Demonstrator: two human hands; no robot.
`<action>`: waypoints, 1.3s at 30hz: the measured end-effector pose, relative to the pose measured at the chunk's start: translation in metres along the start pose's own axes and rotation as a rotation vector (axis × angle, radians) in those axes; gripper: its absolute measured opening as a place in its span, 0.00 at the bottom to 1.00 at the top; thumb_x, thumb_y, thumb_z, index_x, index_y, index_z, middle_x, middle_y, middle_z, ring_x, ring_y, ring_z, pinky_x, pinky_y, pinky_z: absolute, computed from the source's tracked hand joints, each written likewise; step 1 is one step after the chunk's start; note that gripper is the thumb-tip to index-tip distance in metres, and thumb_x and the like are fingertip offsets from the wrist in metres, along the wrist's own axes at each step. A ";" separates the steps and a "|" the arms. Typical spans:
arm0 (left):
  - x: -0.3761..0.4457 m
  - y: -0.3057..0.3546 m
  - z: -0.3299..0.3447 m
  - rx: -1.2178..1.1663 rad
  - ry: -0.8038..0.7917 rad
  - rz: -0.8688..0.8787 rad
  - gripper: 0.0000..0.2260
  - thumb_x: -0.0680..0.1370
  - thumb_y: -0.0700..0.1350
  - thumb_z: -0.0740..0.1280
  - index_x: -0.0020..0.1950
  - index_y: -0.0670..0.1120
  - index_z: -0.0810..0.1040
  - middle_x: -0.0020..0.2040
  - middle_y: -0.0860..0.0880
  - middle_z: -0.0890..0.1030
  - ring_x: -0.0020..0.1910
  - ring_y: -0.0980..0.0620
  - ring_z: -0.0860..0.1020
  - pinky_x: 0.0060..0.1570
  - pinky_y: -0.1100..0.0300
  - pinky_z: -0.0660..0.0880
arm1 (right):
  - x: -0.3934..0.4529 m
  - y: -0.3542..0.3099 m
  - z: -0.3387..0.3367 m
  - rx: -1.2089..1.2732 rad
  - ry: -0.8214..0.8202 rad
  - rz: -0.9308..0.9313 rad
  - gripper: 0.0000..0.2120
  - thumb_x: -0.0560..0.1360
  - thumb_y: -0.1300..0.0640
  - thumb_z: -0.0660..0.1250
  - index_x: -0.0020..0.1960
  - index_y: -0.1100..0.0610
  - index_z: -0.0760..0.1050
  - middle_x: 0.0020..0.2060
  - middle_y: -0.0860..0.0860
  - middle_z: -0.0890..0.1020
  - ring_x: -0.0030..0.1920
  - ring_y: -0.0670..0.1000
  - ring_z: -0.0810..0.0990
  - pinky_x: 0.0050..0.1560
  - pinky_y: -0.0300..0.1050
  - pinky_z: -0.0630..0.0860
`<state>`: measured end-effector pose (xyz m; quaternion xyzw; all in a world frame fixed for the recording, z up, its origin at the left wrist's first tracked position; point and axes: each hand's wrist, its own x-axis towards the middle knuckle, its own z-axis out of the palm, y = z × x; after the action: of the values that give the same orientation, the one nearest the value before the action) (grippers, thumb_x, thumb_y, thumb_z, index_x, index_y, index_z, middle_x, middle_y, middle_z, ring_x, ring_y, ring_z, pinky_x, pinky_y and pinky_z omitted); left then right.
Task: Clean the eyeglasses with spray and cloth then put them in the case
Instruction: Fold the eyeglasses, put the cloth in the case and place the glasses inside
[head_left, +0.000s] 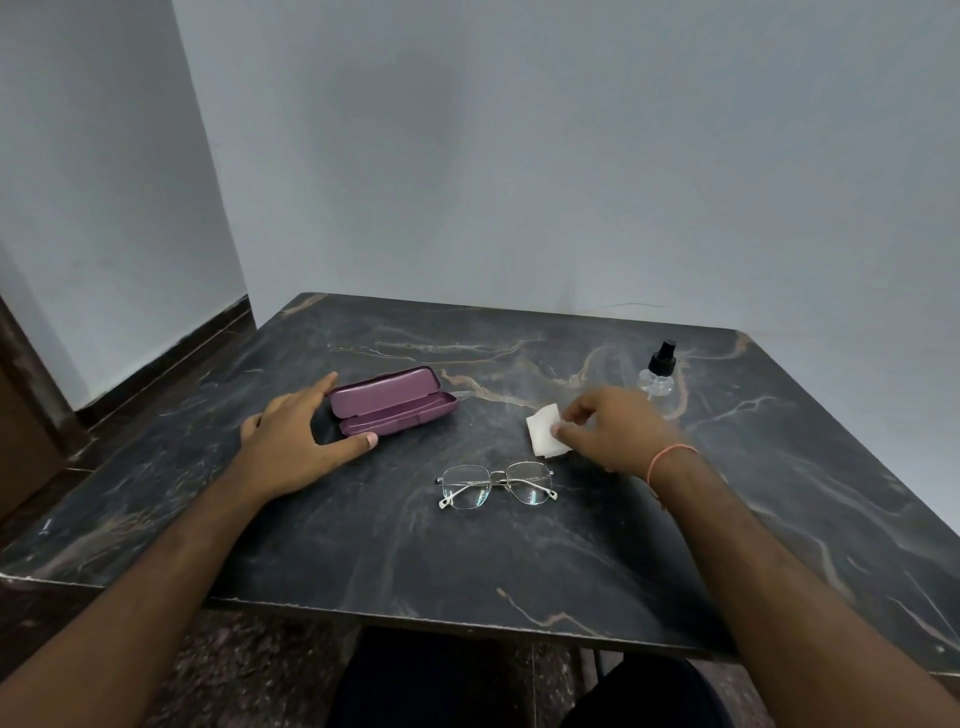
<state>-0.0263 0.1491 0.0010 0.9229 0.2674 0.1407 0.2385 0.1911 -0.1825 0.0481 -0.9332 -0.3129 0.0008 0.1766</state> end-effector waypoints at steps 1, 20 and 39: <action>-0.001 0.001 -0.001 -0.003 0.001 -0.001 0.55 0.66 0.82 0.65 0.88 0.59 0.56 0.86 0.49 0.66 0.85 0.43 0.63 0.80 0.35 0.58 | 0.003 0.000 0.002 0.018 -0.018 0.029 0.13 0.77 0.42 0.74 0.51 0.52 0.86 0.47 0.51 0.89 0.39 0.52 0.86 0.47 0.47 0.83; 0.036 0.139 0.020 -0.429 -0.105 0.525 0.22 0.82 0.37 0.73 0.74 0.52 0.78 0.63 0.56 0.85 0.58 0.57 0.84 0.50 0.65 0.79 | 0.008 -0.005 0.031 1.080 0.111 -0.168 0.03 0.78 0.56 0.78 0.52 0.51 0.88 0.41 0.61 0.88 0.38 0.52 0.79 0.31 0.46 0.76; 0.048 0.134 0.048 -0.838 -0.473 0.340 0.12 0.85 0.45 0.68 0.67 0.50 0.84 0.55 0.48 0.88 0.49 0.53 0.84 0.47 0.59 0.83 | 0.011 -0.007 0.029 1.176 0.047 -0.246 0.10 0.78 0.65 0.74 0.58 0.58 0.88 0.51 0.59 0.89 0.47 0.59 0.85 0.48 0.50 0.84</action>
<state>0.0891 0.0592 0.0356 0.7852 -0.0273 0.0598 0.6158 0.1928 -0.1608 0.0242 -0.6356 -0.3616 0.1328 0.6690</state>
